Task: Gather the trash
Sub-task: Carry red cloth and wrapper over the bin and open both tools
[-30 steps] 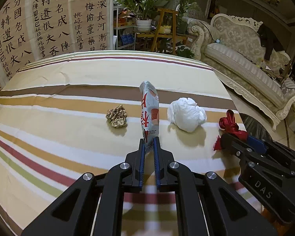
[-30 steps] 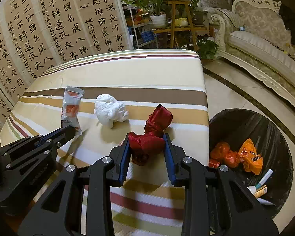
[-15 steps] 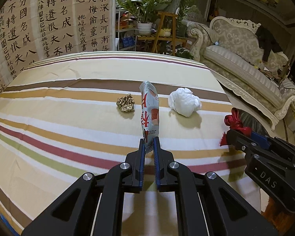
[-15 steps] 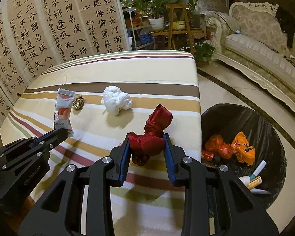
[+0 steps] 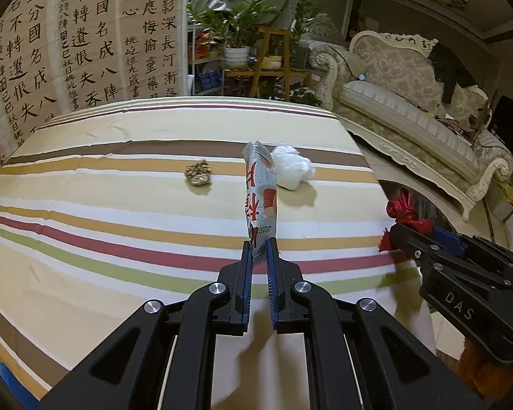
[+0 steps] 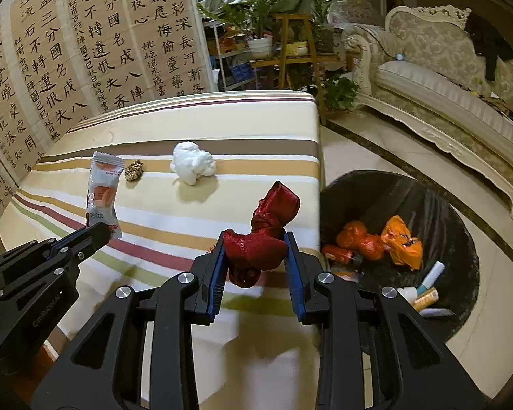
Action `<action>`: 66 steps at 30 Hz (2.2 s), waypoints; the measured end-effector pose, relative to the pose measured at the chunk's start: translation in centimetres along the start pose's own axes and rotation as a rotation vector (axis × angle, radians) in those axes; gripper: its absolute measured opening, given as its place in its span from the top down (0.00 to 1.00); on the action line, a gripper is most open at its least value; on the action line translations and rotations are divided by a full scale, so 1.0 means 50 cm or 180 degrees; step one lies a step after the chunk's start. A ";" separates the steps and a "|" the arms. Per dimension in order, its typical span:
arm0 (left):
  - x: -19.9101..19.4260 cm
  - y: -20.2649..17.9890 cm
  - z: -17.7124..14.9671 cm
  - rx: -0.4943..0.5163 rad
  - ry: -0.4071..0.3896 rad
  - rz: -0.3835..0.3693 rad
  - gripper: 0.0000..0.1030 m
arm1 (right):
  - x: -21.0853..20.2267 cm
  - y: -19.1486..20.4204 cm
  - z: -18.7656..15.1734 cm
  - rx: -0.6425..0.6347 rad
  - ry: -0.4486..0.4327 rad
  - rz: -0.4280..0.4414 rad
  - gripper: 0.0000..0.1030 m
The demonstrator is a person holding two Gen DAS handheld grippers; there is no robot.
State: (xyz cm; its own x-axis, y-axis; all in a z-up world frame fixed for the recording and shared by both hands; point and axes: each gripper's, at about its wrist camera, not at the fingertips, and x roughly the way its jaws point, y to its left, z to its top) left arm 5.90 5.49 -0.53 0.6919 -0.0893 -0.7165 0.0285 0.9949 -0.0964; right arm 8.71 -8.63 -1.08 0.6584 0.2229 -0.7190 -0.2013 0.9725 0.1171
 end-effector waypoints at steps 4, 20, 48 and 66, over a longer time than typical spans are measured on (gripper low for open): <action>-0.004 -0.021 -0.006 0.0060 -0.0001 -0.0056 0.91 | -0.013 -0.019 -0.007 0.0044 -0.0023 -0.0058 0.70; 0.014 -0.162 -0.004 0.0476 0.0007 -0.0389 0.91 | -0.051 -0.150 -0.035 0.0359 -0.0112 -0.0408 0.70; 0.138 -0.308 0.023 0.0811 0.0301 -0.0480 0.61 | 0.021 -0.327 -0.034 0.0734 -0.0029 -0.0836 0.50; 0.077 -0.194 0.032 0.0504 0.0089 -0.0161 0.34 | 0.004 -0.294 -0.017 0.0720 -0.0110 -0.0716 0.18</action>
State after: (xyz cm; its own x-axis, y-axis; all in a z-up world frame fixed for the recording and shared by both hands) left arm 9.45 -4.42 -1.27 0.6664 -0.1385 -0.7326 0.1778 0.9838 -0.0243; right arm 11.19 -22.91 -3.55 0.6931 -0.0011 -0.7208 0.1158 0.9872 0.1099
